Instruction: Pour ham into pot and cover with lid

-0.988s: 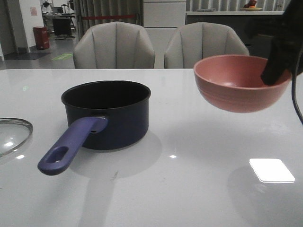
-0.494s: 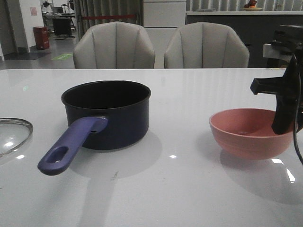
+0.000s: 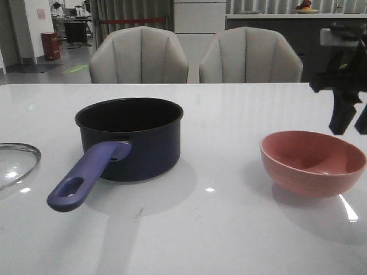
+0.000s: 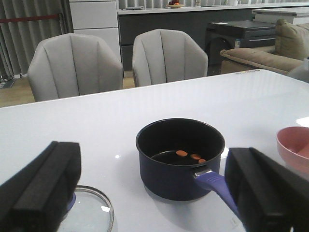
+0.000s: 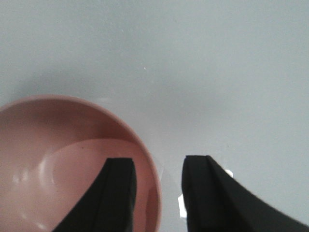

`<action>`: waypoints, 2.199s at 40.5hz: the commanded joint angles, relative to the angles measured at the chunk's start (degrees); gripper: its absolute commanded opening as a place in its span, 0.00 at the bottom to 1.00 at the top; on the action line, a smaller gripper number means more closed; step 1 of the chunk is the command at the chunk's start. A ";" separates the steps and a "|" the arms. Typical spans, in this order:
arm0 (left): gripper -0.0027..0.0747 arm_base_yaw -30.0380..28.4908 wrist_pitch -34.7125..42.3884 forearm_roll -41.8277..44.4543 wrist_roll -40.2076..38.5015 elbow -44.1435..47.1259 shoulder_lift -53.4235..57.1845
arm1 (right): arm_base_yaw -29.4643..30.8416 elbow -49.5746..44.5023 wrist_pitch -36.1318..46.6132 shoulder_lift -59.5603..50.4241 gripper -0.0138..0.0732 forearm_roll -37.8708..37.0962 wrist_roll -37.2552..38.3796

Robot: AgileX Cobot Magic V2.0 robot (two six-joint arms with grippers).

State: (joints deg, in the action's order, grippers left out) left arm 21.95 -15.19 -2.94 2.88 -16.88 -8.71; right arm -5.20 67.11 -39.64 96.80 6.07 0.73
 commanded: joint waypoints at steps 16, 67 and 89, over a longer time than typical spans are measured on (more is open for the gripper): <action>0.86 0.51 4.68 -0.31 -0.45 -1.56 -0.55 | -10.33 -4.09 7.83 -24.78 0.58 0.47 -2.95; 0.86 -0.36 3.04 -1.64 -1.09 -2.09 -3.49 | -13.04 -54.74 44.58 -69.86 0.34 0.55 -2.99; 0.86 -21.37 -2.85 -10.62 -1.09 -20.67 -38.90 | -12.99 -54.74 44.58 -69.86 0.34 0.55 -2.99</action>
State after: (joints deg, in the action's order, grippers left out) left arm 3.06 -20.30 -9.82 2.52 -33.49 -42.44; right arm -18.16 11.02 0.00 27.07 6.66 -2.00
